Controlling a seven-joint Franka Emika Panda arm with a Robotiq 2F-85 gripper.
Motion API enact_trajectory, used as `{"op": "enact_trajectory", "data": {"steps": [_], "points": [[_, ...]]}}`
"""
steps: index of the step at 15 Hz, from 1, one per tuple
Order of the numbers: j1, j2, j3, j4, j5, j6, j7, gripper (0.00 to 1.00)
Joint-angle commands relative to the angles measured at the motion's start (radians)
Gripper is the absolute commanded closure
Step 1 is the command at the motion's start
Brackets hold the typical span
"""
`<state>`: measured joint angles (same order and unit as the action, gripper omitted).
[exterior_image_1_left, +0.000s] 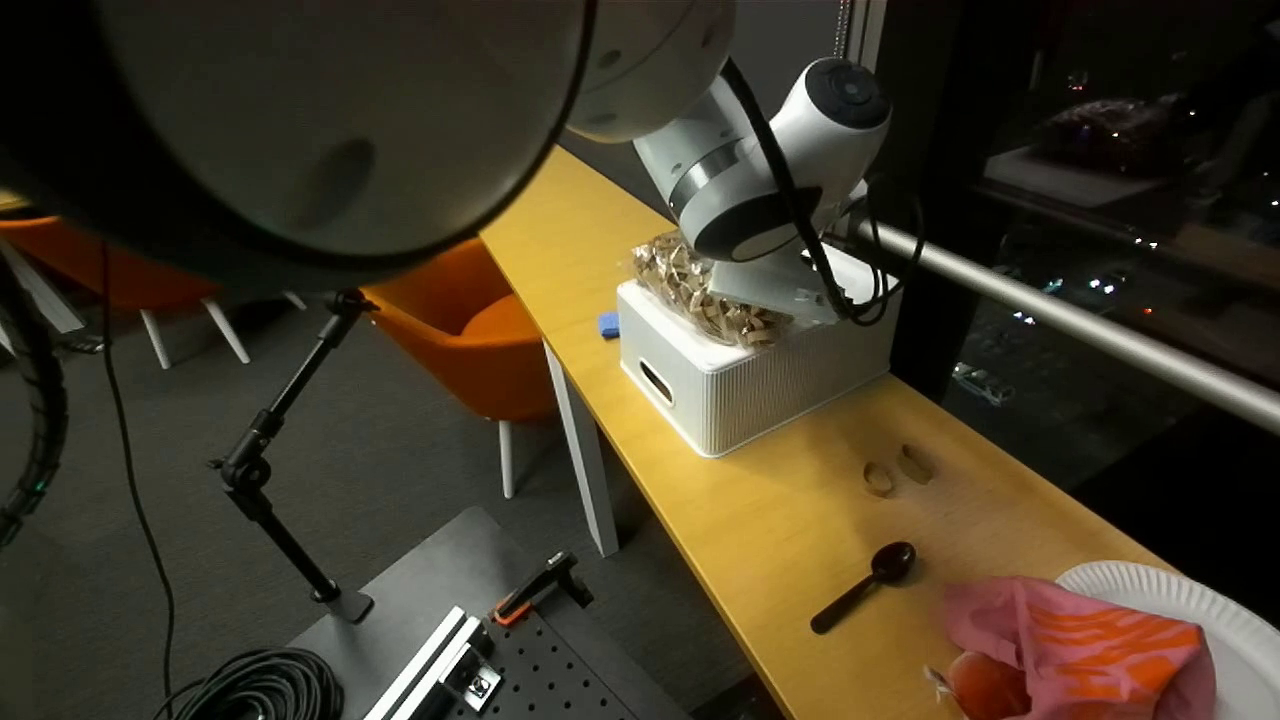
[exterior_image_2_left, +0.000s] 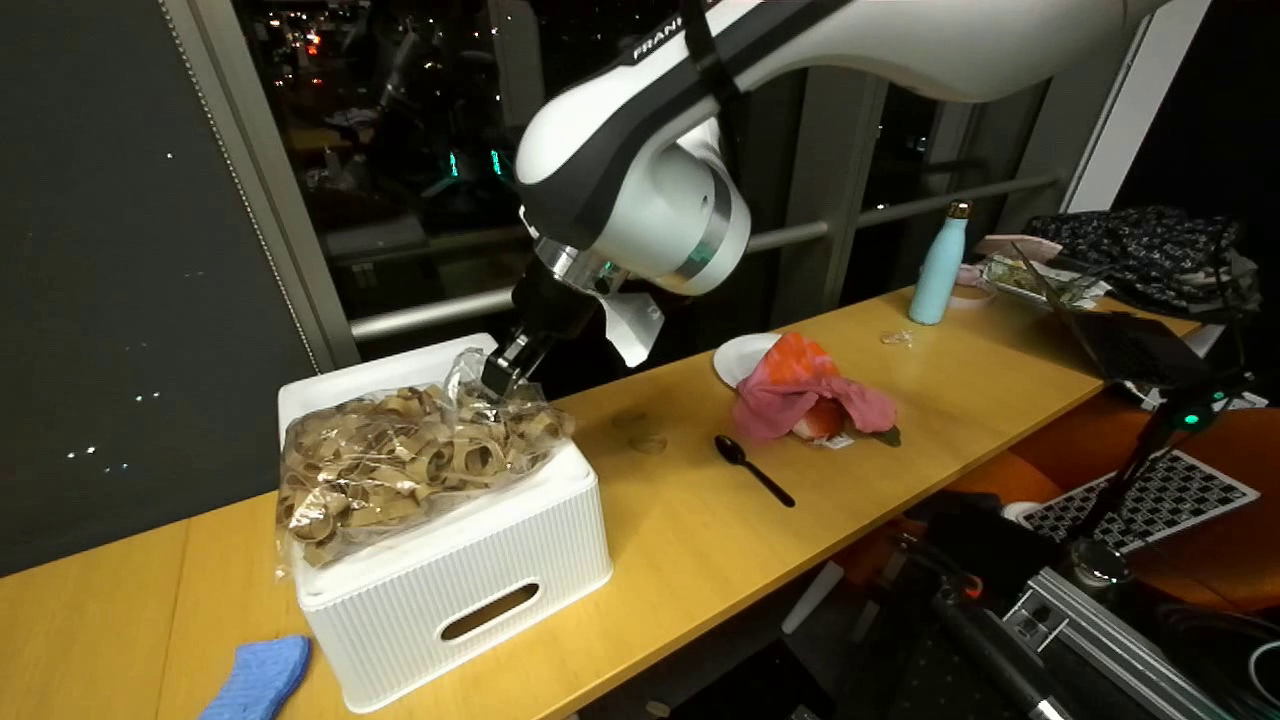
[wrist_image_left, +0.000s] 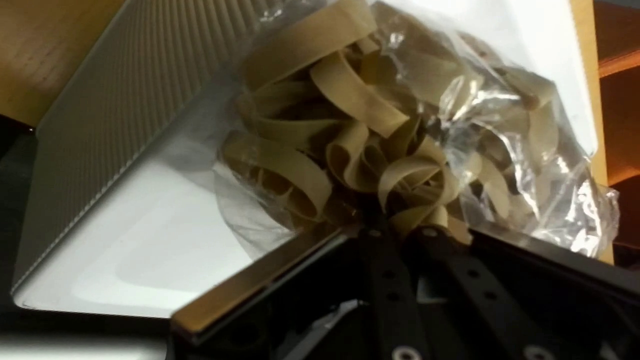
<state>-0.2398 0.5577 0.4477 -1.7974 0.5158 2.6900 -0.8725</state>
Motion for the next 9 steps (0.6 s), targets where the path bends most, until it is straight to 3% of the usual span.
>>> {"op": "enact_trajectory", "data": {"steps": [1,2,5,9], "points": [[0.005,-0.006,-0.006,0.020,0.014,-0.029,-0.002,0.65],[0.002,-0.014,-0.006,0.010,0.015,-0.032,-0.004,0.57],[-0.017,-0.041,0.000,-0.019,0.030,-0.032,-0.012,0.55],[-0.037,-0.085,-0.005,-0.072,0.042,-0.023,-0.011,0.64]]}}
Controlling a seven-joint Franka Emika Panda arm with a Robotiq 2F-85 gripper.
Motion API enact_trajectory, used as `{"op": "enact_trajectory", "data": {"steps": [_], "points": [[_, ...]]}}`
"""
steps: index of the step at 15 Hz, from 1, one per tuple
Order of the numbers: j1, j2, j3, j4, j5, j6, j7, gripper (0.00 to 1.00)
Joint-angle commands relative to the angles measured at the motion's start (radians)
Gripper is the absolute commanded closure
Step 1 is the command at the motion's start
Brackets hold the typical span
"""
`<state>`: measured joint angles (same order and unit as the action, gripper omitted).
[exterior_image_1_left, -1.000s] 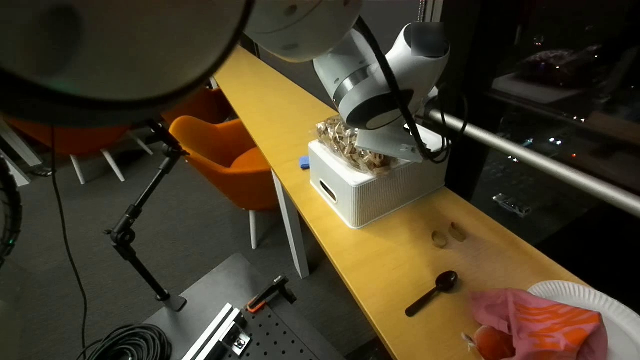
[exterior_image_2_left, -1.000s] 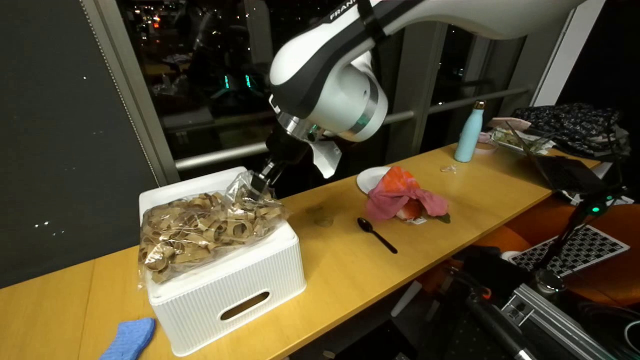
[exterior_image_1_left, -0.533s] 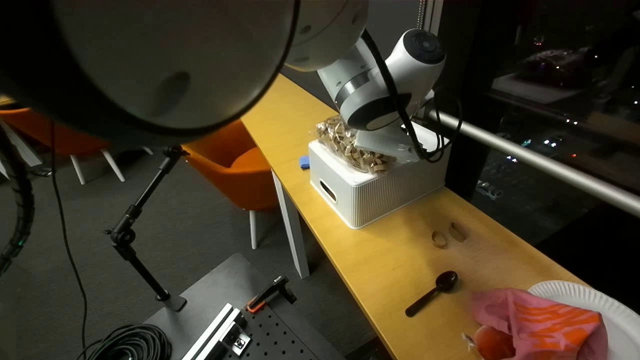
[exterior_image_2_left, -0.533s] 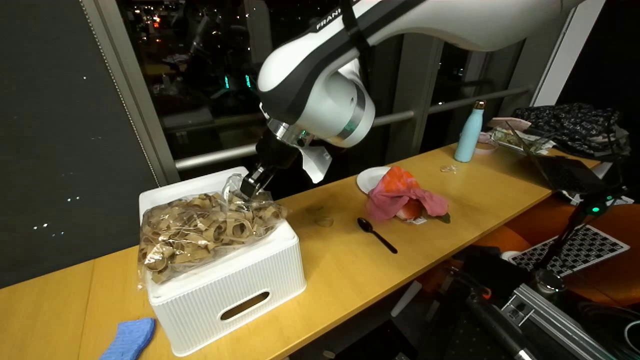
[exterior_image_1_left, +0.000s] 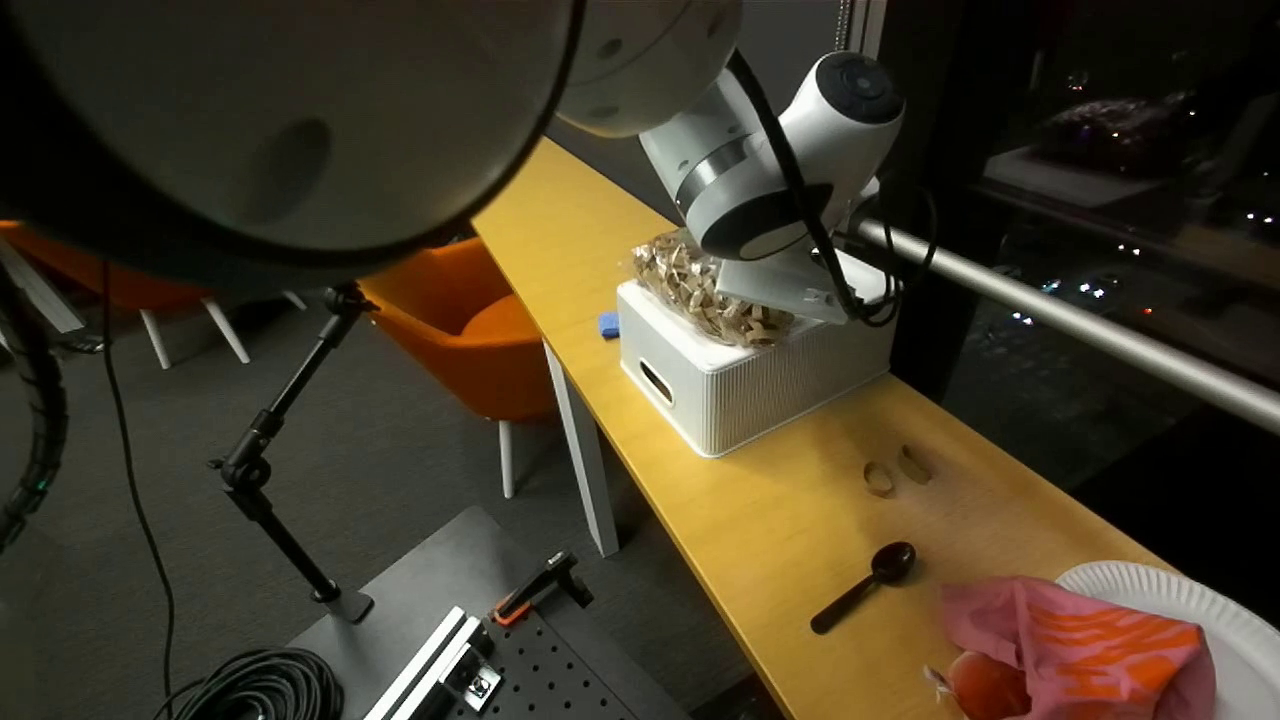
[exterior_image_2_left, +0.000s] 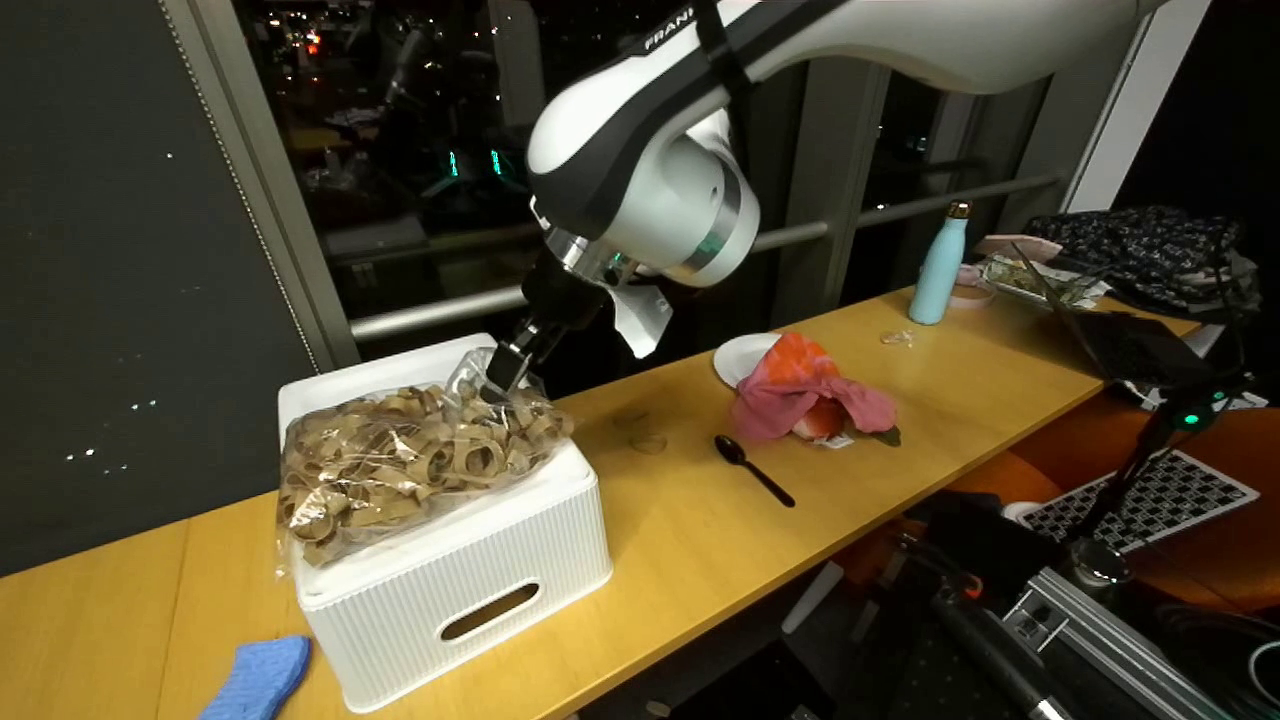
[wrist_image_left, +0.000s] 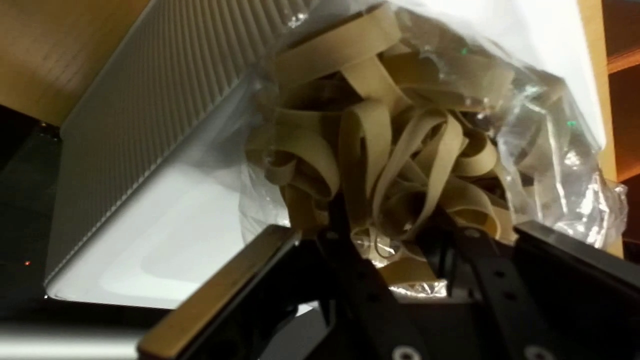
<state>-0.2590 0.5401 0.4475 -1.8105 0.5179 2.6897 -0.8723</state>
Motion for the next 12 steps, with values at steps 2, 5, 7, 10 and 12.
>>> {"op": "enact_trajectory", "data": {"steps": [2,5,7,10,12], "points": [[-0.031,-0.103,-0.007,-0.101,0.052,-0.021,-0.016,0.63],[-0.039,-0.157,-0.016,-0.160,0.086,-0.019,-0.025,0.60],[-0.033,-0.193,-0.029,-0.194,0.111,-0.018,-0.032,0.60],[-0.012,-0.238,-0.055,-0.231,0.137,-0.020,-0.038,0.60],[0.003,-0.266,-0.078,-0.255,0.147,-0.022,-0.039,0.59]]}}
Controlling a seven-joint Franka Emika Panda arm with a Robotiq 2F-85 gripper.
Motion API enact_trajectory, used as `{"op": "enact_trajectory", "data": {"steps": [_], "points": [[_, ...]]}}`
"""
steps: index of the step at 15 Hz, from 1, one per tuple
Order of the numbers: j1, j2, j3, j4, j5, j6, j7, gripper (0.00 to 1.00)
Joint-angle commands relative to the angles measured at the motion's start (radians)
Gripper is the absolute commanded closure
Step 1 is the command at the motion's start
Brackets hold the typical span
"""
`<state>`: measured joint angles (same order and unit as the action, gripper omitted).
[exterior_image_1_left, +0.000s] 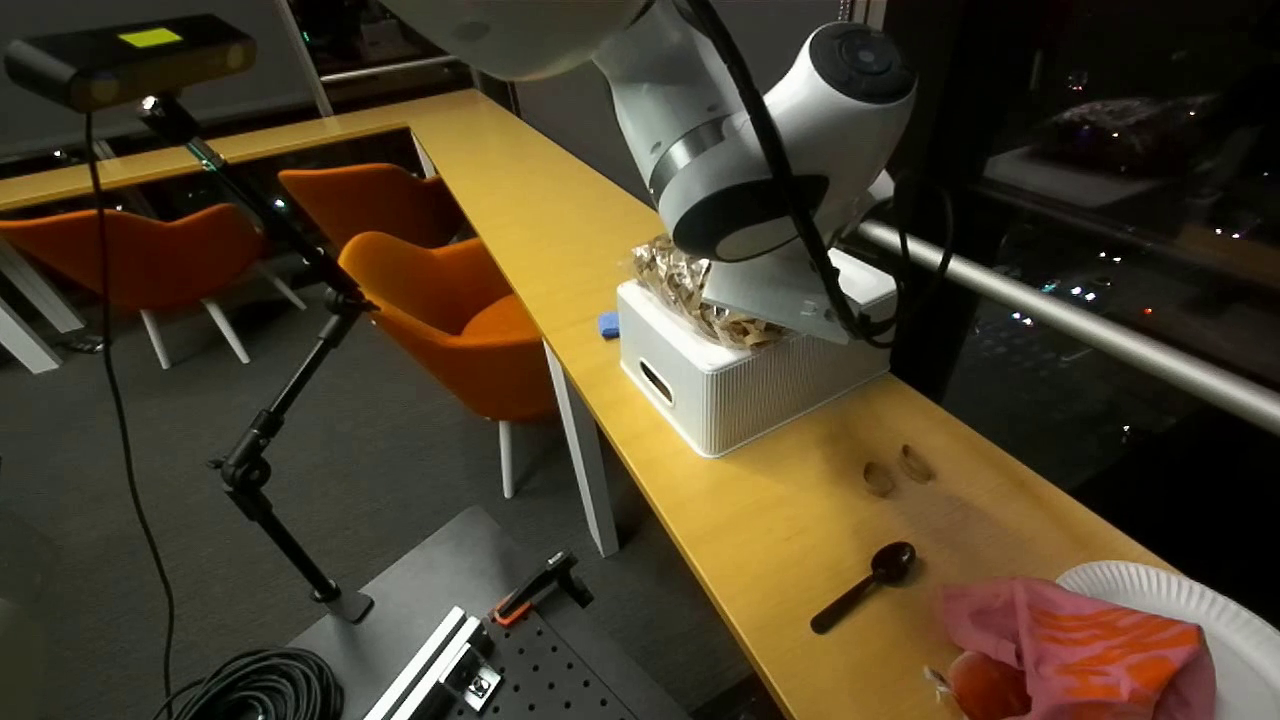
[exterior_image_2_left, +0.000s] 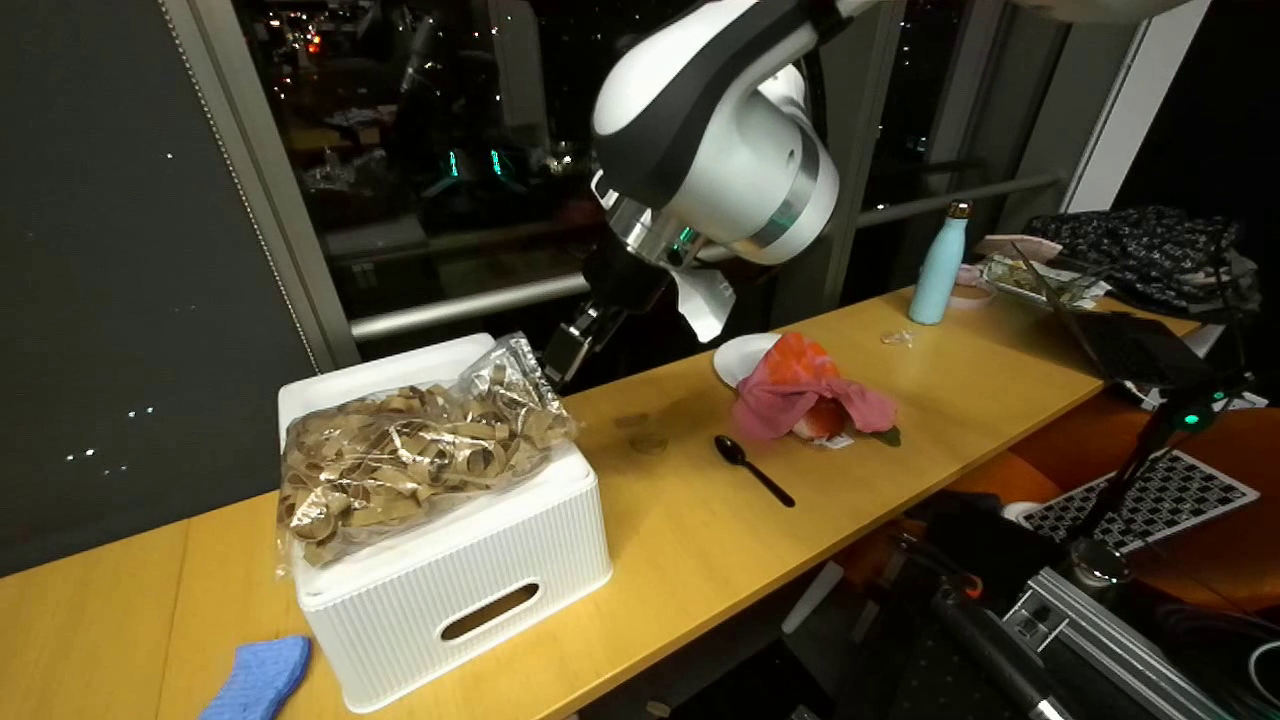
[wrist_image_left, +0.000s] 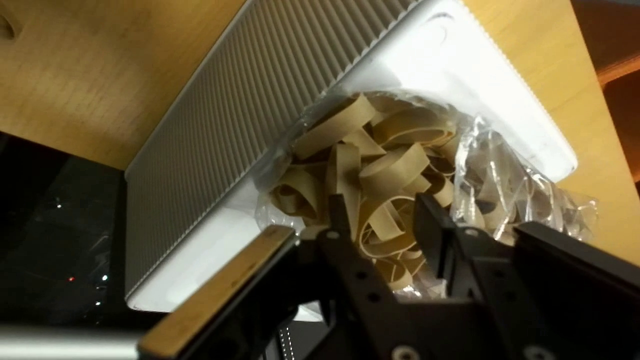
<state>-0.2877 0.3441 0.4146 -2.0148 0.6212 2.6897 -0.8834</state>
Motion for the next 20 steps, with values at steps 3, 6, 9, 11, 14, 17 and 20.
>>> {"op": "enact_trajectory", "data": {"steps": [3,6,9,11,14,17,20], "points": [[0.052,-0.114,-0.083,-0.095,0.040,-0.022,-0.021,0.59],[0.081,-0.168,-0.160,-0.166,-0.017,-0.014,0.013,0.54],[0.116,-0.190,-0.282,-0.229,-0.181,0.019,0.145,0.27],[0.124,-0.184,-0.345,-0.230,-0.299,0.009,0.241,0.13],[0.144,-0.126,-0.424,-0.178,-0.515,-0.026,0.399,0.00],[0.167,-0.069,-0.462,-0.090,-0.714,-0.183,0.494,0.00],[0.153,0.004,-0.436,0.027,-0.724,-0.358,0.417,0.00]]}}
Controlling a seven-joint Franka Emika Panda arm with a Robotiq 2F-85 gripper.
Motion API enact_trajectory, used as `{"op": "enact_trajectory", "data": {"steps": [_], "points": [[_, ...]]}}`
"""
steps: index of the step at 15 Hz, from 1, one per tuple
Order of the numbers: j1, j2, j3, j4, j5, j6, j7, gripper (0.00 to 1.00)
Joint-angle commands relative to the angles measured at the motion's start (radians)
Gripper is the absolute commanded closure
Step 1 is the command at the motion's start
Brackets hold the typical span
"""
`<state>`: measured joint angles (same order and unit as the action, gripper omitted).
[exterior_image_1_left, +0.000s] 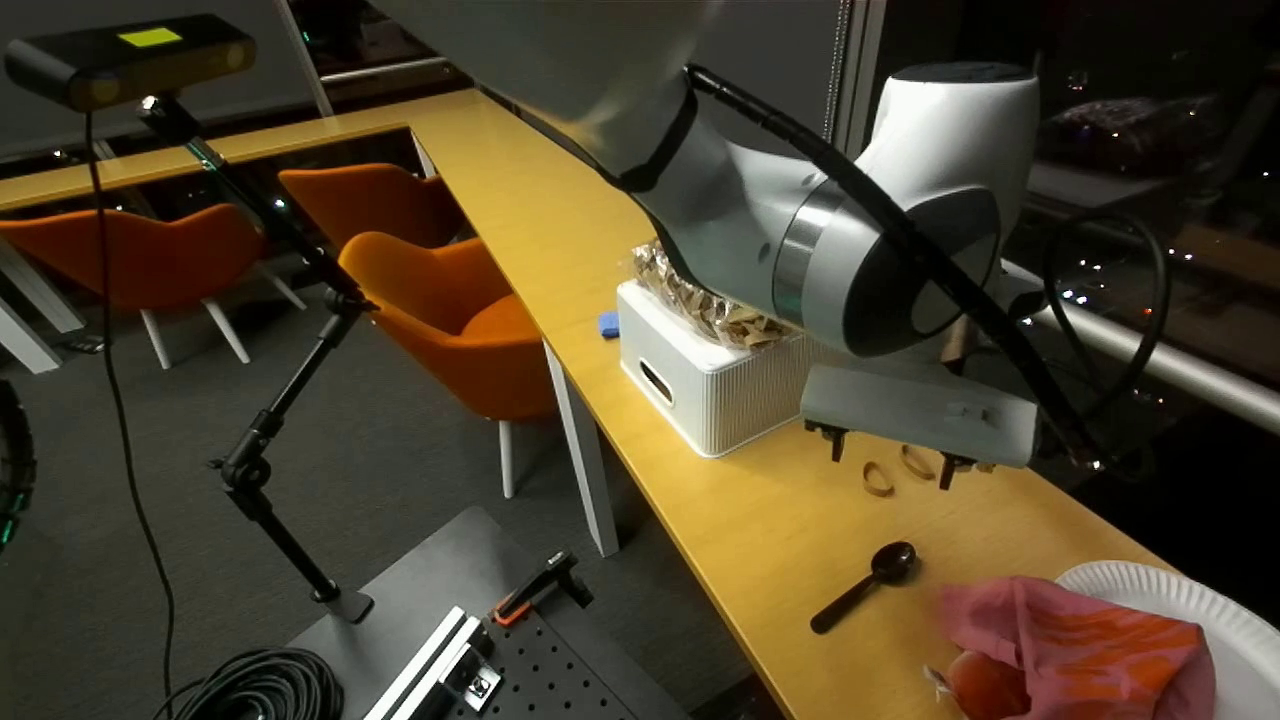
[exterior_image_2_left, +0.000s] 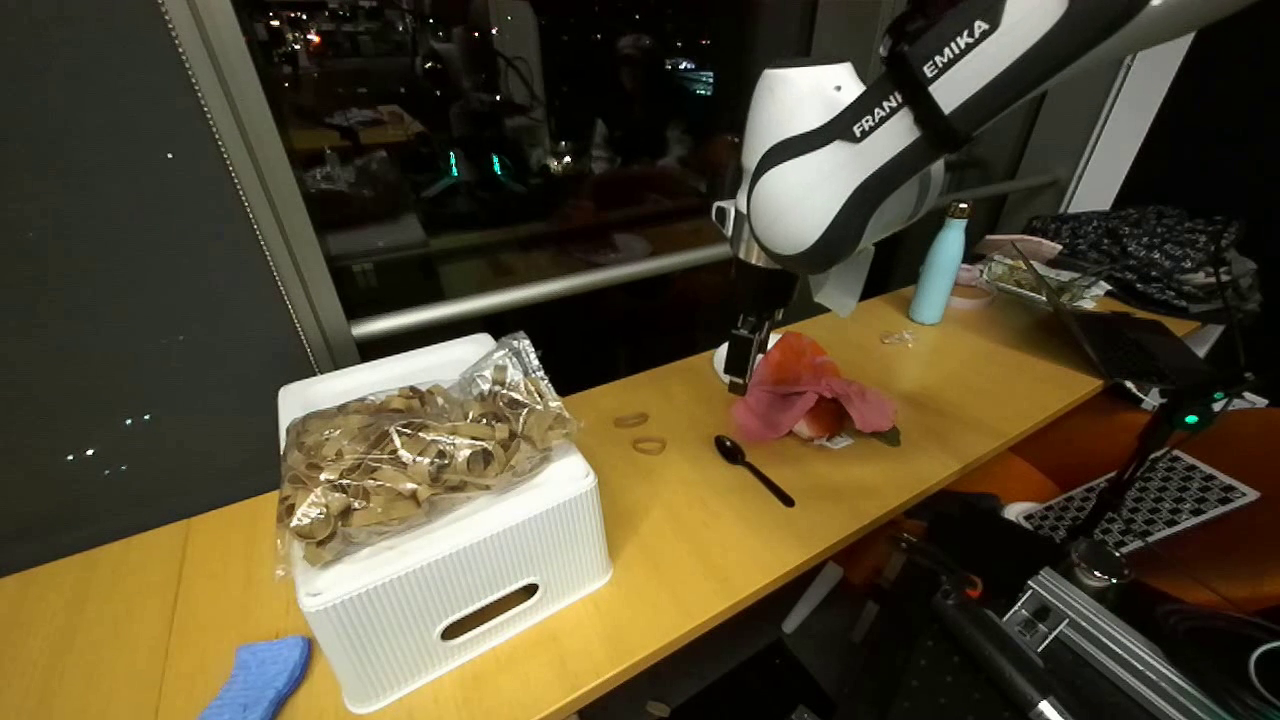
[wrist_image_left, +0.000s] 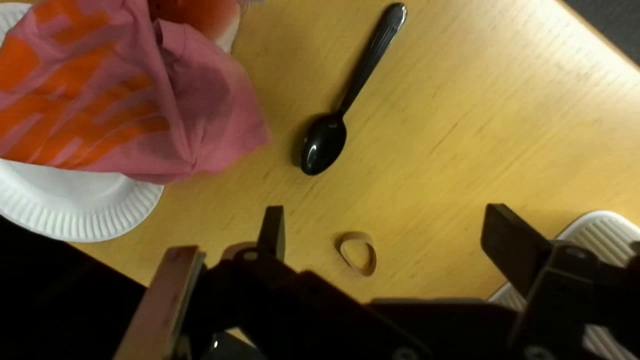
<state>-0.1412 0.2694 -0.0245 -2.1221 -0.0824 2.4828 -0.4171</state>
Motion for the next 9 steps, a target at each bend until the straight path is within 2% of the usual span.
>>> {"op": "enact_trajectory", "data": {"steps": [1,4,9], "points": [[0.005,0.112,0.005,0.183,-0.025,-0.197,-0.066,0.00],[0.003,0.196,0.017,0.300,-0.031,-0.266,-0.123,0.00],[0.015,0.291,0.047,0.357,-0.044,-0.194,-0.191,0.00]]}}
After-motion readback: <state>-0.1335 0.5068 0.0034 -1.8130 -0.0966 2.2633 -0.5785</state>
